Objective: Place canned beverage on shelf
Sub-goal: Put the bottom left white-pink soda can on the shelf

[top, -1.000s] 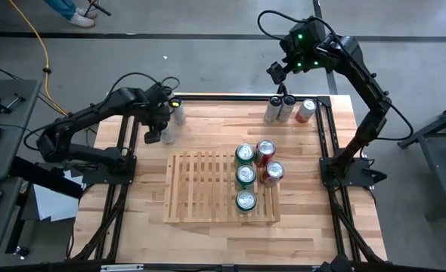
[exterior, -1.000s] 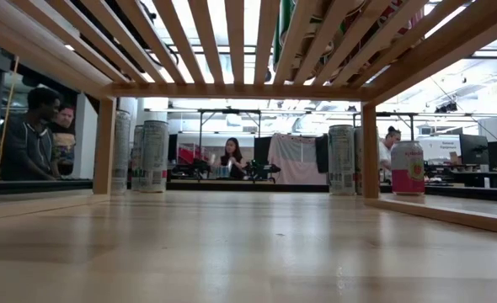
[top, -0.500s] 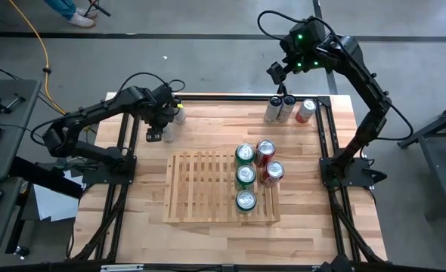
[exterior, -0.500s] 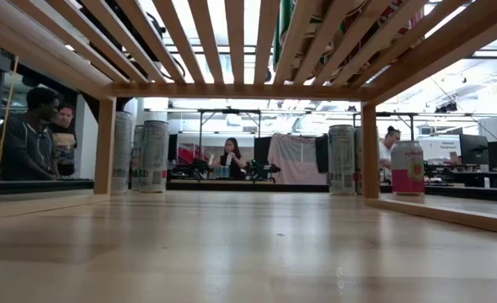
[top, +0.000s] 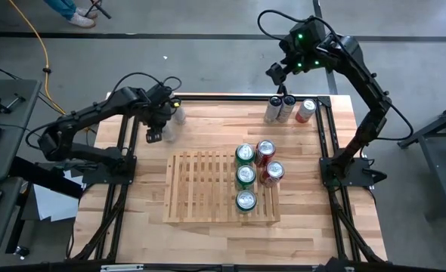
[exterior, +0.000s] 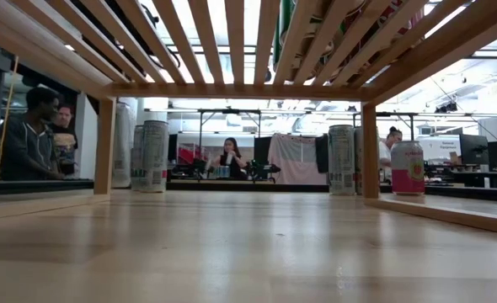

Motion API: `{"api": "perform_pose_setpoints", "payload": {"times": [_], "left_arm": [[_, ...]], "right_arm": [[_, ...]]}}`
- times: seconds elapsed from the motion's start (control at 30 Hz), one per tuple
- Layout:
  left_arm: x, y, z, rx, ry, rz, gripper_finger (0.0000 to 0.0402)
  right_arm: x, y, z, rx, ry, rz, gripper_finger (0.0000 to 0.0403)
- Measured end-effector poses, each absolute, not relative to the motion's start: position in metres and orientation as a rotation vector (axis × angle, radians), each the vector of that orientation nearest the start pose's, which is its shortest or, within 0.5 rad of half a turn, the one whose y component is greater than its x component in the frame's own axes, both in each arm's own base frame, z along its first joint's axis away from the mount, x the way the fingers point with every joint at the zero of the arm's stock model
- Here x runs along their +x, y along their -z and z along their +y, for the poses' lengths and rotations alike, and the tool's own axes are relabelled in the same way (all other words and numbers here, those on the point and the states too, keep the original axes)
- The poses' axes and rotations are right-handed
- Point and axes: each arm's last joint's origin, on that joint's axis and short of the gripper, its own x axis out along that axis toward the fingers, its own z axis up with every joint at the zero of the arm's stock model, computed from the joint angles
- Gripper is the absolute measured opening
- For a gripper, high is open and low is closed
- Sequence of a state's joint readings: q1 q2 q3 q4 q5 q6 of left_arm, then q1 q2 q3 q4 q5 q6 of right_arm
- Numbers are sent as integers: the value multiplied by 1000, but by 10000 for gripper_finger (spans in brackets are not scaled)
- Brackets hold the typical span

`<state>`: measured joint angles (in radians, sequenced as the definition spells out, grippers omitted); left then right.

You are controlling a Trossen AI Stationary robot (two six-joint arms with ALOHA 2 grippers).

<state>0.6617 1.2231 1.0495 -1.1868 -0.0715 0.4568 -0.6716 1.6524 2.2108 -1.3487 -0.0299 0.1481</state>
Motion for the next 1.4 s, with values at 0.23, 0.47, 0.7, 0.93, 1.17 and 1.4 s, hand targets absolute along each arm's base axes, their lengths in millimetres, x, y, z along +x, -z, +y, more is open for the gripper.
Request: {"api": "perform_pose_setpoints", "payload": {"times": [0.23, 0.47, 0.7, 0.93, 1.17, 1.4], "left_arm": [[158, -320, 114, -101, -323, 1337, 231], [163, -389, 102, -59, -386, 1108, 231], [174, -449, 89, -168, -451, 842, 231], [207, -468, 83, -296, -421, 745, 231], [238, -461, 77, -289, -367, 774, 231], [251, -461, 75, -273, -346, 734, 231]], "right_arm": [[233, -479, -168, 405, 404, 702, 351], [255, -485, -141, 364, 141, 634, 351], [294, -491, -98, 221, -27, 521, 351], [343, -478, -68, 32, 65, 485, 351], [371, -459, -60, -9, 144, 515, 351], [387, -446, -60, 8, 146, 531, 351]]}}
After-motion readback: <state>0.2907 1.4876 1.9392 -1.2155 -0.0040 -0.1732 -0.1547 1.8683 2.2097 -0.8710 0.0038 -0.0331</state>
